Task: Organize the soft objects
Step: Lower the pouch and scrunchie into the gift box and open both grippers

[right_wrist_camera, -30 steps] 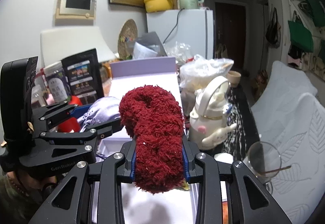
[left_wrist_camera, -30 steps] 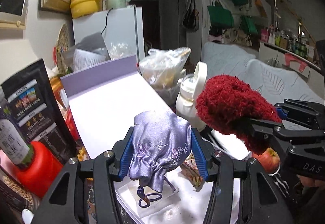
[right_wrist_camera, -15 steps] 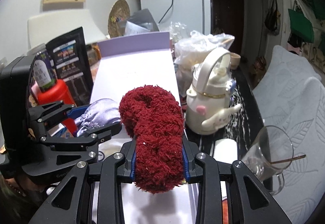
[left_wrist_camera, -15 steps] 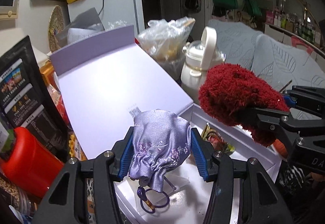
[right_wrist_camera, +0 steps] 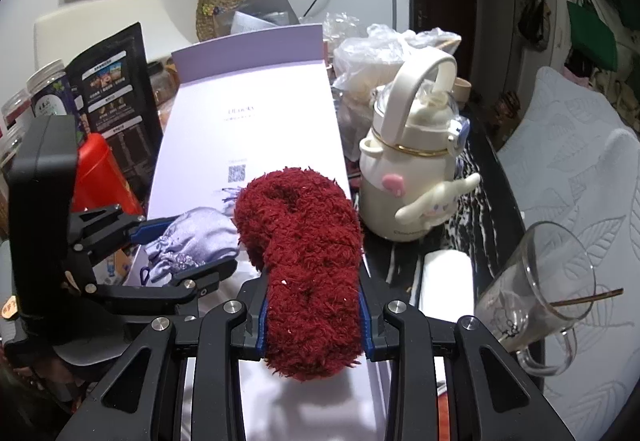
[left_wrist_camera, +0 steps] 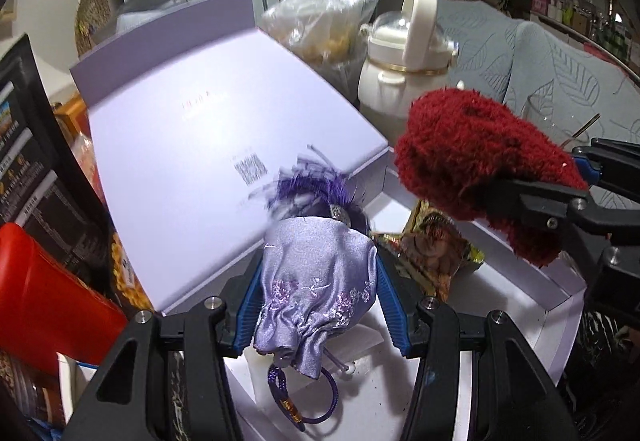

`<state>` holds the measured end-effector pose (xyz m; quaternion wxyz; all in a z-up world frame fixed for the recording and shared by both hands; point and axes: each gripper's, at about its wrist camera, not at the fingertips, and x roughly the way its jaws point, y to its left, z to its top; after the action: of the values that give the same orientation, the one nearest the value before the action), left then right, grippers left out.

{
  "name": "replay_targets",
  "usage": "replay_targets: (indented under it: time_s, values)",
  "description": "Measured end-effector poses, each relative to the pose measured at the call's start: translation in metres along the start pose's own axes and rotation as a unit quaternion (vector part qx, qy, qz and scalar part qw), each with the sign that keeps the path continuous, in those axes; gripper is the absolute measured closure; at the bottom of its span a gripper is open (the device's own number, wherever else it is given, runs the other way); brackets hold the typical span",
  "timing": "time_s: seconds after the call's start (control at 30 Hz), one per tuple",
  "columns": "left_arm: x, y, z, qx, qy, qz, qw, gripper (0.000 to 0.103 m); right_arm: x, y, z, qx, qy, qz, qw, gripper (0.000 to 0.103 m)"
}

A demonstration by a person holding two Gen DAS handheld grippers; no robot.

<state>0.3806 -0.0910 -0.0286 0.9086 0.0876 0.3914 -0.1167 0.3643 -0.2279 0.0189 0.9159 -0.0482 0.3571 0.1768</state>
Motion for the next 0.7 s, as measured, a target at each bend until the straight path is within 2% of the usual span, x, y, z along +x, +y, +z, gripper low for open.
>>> replay_targets:
  time_s: [0.23, 0.37, 0.7]
  values:
    - [0.022, 0.009, -0.004, -0.027, 0.053, -0.014, 0.9981, 0.051, 0.008, 0.0, -0.002, 0.001, 0.008, -0.003, 1.0, 0.07]
    - [0.025, 0.009, -0.003, -0.025, 0.055, -0.001, 0.9982, 0.051, 0.012, -0.002, -0.002, 0.005, 0.011, -0.006, 1.0, 0.07]
    - [0.038, 0.018, -0.001, -0.049, 0.075, -0.017, 0.9959, 0.049, 0.029, 0.0, -0.005, 0.009, 0.029, 0.002, 1.0, 0.067]
